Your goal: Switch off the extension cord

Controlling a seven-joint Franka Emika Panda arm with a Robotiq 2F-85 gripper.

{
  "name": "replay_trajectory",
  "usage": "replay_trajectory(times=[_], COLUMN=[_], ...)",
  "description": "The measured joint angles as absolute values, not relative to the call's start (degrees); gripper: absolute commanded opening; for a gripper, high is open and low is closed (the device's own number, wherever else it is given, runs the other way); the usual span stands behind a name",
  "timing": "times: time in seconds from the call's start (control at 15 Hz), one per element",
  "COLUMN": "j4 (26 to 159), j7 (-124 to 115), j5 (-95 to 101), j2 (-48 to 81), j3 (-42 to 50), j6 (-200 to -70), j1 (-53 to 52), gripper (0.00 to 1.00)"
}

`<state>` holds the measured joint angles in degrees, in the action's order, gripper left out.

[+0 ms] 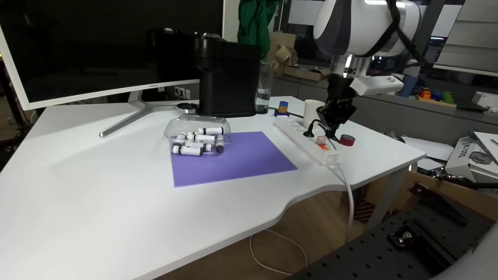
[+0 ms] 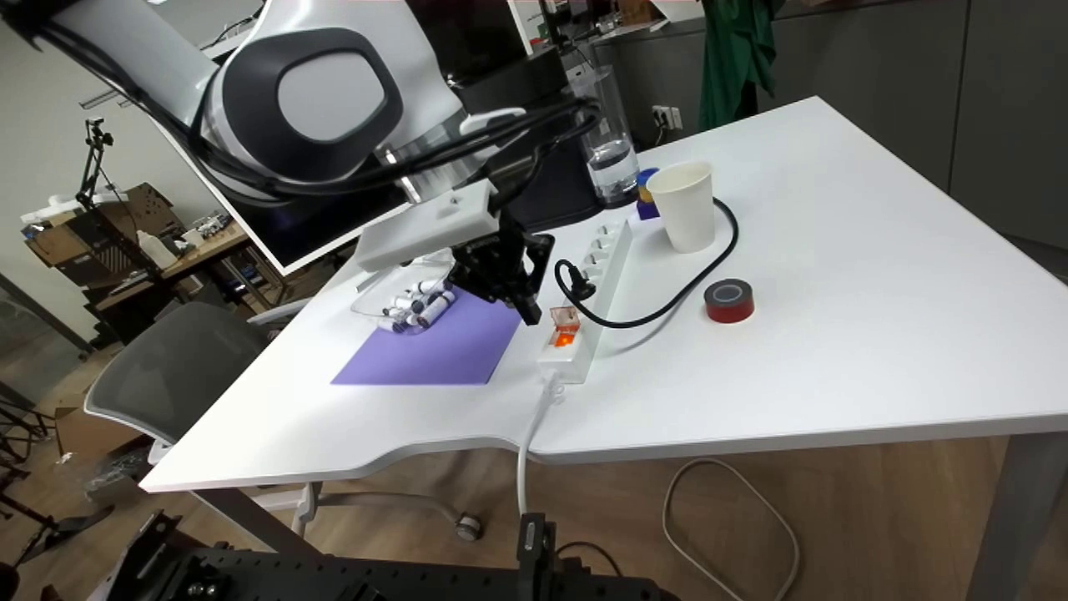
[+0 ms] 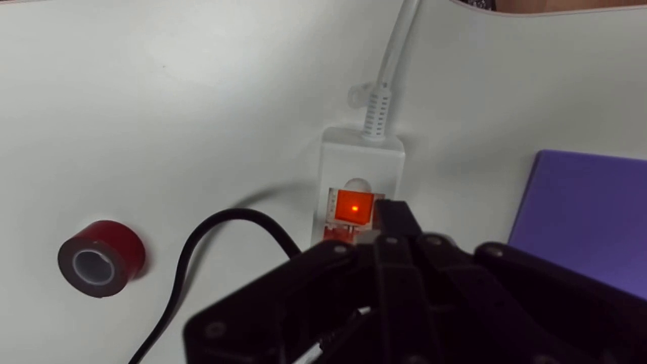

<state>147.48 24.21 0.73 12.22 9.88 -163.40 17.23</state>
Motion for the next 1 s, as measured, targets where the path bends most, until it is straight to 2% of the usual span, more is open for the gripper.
replay_trajectory(times=[1.0], j4=[144.69], j7=[24.46], j5=[0.04], j2=[15.4], j3=[9.48], j6=[-162.34], j1=[17.58], gripper=[0.0])
